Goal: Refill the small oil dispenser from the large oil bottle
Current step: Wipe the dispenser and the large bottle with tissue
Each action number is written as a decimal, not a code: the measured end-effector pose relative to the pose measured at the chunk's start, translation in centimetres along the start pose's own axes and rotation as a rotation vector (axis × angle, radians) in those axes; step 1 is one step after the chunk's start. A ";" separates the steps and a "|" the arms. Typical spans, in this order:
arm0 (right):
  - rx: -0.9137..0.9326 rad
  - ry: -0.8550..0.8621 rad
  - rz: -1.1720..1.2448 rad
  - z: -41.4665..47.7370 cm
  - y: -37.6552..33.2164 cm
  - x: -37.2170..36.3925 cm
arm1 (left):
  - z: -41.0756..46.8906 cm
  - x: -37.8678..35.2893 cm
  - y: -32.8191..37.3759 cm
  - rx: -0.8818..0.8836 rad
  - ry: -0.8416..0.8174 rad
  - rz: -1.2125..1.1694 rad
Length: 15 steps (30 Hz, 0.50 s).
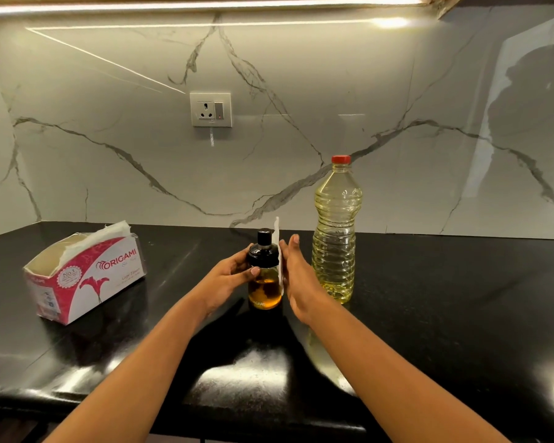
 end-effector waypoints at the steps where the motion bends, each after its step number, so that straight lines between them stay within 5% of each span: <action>1: -0.003 0.006 0.016 0.4 -0.2 0.1 | 0.0 -0.1 0.0 0.008 0.002 0.008; 7: -0.024 -0.046 -0.009 -1.1 1.2 -0.5 | 0.1 0.0 0.1 0.077 0.006 0.025; 10: -0.003 -0.052 0.008 -1.3 1.1 0.1 | 0.1 0.8 1.1 0.146 0.033 0.269; 15: 0.069 -0.007 -0.118 -0.2 -1.2 0.5 | -0.6 2.4 6.0 0.094 0.371 0.637</action>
Point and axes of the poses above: each hand's wrist, its own z-axis towards the middle knuckle, its own x-axis out of the back of the hand, y = z × x, the point moved 10 cm from there along z, towards the middle knuckle, and after that the axes turned 13 degrees about -y, right-handed, at the moved point
